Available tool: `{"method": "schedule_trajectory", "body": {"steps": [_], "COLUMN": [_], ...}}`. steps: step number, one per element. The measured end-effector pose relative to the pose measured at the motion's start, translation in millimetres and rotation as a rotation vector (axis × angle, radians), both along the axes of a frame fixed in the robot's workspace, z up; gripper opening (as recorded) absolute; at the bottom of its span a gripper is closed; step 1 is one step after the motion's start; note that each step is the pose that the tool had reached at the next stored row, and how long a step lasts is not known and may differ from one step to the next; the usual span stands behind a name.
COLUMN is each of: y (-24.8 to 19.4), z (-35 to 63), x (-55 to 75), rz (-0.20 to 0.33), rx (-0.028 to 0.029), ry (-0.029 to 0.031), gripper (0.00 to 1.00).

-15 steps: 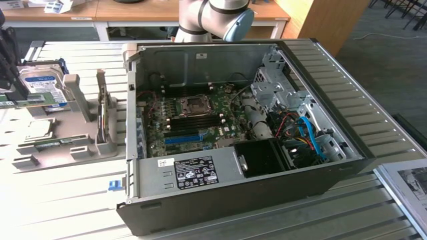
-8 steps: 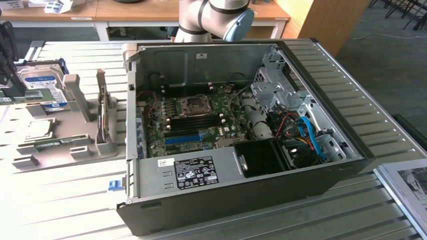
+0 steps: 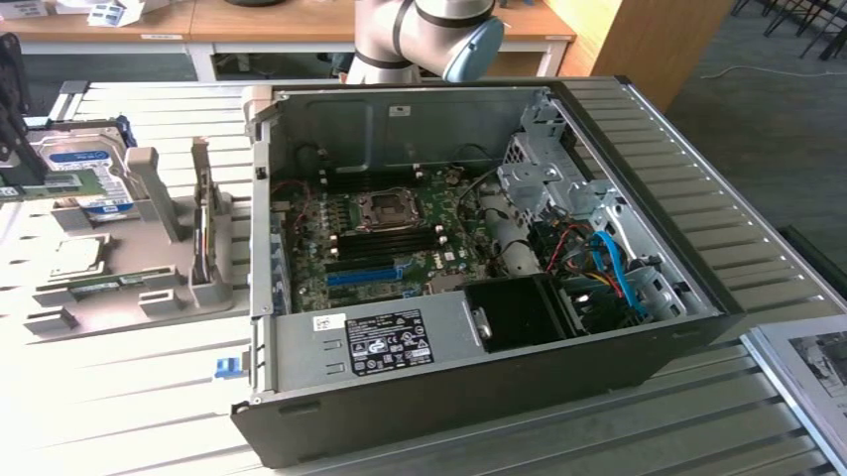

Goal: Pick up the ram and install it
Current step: 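Pick up the ram and move it above insertion slot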

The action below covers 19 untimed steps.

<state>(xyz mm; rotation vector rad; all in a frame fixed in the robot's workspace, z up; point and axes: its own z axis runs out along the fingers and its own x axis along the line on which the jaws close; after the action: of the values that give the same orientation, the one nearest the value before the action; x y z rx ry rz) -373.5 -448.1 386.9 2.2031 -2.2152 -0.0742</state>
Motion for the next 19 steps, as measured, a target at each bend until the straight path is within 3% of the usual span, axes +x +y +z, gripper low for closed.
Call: {"method": "schedule_trajectory", "body": {"steps": [19], "y": [0.0], "z": [8.5], "x": [0.1], "rz": [-0.001], "rx": [-0.0001], "ry": [0.0000], "gripper": [0.12]}}
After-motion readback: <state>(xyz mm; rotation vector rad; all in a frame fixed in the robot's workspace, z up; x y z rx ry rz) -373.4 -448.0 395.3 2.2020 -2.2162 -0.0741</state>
